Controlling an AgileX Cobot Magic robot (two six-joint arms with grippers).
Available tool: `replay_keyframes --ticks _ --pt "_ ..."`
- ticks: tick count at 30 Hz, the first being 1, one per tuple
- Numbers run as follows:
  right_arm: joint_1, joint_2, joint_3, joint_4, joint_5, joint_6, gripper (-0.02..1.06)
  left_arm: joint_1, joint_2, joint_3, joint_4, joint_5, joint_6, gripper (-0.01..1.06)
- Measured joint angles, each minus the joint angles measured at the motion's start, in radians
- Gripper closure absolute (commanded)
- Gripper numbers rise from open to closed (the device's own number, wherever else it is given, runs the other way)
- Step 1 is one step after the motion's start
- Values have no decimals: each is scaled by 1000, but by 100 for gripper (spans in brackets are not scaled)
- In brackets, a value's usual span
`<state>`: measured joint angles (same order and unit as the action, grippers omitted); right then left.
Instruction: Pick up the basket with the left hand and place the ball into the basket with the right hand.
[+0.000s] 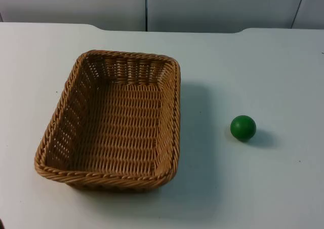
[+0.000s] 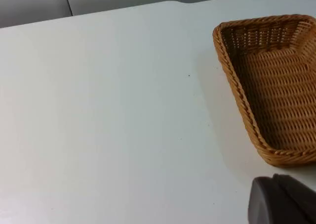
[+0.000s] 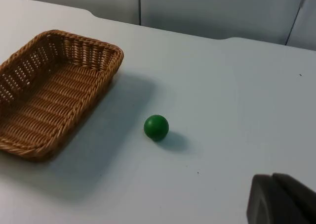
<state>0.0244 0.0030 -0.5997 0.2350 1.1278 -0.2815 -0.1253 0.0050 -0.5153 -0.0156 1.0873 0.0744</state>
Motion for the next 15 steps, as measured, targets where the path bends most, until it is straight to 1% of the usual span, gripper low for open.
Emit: replay_keyframes --ticks 3,6,8,9,12,13,14,15 --pt "0 0 0 0 0 0 105 0 0 0 -28 0 0 105" --pt "0 0 0 0 0 0 105 0 38 -24 -164 7 0 105" --pt "0 0 0 0 0 0 105 0 143 -63 -287 26 22 105" --pt "0 0 0 0 0 0 105 0 143 -63 -287 26 22 105" --pt "0 0 0 0 0 0 105 0 358 -120 -412 54 84 105" --pt "0 0 0 0 0 0 105 0 442 -133 -435 56 103 105" --pt "0 0 0 0 0 0 105 0 442 -133 -435 56 103 105" --pt "0 0 0 0 0 0 105 0 515 -146 -449 56 119 105"
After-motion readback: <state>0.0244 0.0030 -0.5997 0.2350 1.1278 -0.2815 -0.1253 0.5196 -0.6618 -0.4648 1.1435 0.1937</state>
